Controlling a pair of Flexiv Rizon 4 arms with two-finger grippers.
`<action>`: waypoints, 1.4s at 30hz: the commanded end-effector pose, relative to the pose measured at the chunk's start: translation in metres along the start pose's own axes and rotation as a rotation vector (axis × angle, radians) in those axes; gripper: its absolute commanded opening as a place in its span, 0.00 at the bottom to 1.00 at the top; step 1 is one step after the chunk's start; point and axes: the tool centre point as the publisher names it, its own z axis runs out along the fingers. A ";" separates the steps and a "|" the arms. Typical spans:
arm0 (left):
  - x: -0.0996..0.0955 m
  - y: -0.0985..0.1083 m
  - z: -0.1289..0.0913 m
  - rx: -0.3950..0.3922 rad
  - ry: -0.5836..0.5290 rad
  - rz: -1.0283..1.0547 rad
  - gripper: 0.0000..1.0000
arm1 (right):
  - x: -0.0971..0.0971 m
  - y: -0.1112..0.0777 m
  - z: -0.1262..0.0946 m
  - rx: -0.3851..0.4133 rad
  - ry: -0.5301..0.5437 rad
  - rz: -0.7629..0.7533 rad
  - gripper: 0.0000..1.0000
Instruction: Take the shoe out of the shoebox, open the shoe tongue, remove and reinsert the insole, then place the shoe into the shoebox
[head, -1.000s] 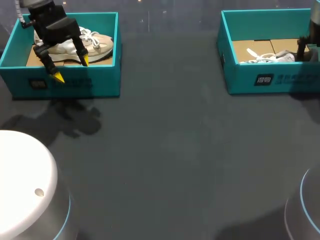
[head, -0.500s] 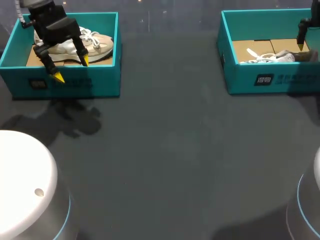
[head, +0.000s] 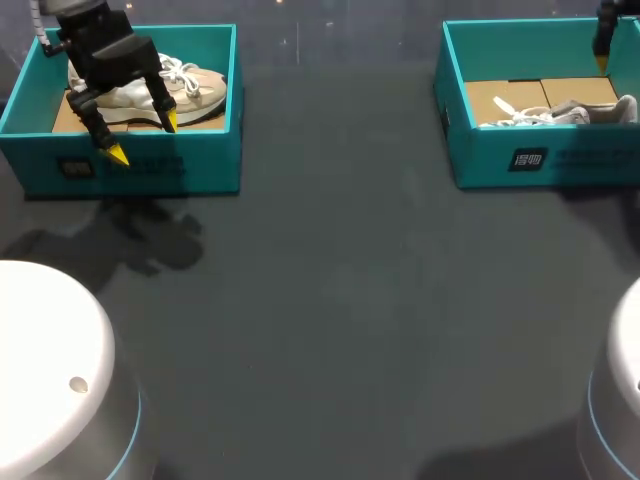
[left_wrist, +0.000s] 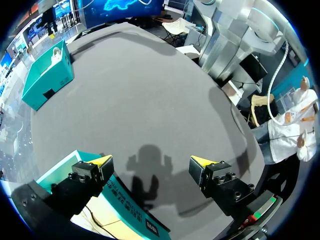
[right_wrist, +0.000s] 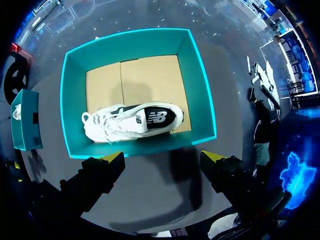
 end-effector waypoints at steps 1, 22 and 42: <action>0.000 0.000 0.000 -0.002 0.000 0.000 1.00 | 0.004 -0.025 -0.023 -0.036 -0.007 -0.003 1.00; -0.020 0.067 -0.057 -0.110 0.051 0.268 1.00 | 0.015 -0.042 -0.033 -0.030 0.030 -0.015 1.00; -0.080 0.212 -0.123 -0.241 0.163 0.509 1.00 | 0.015 -0.042 -0.033 -0.030 0.030 -0.015 1.00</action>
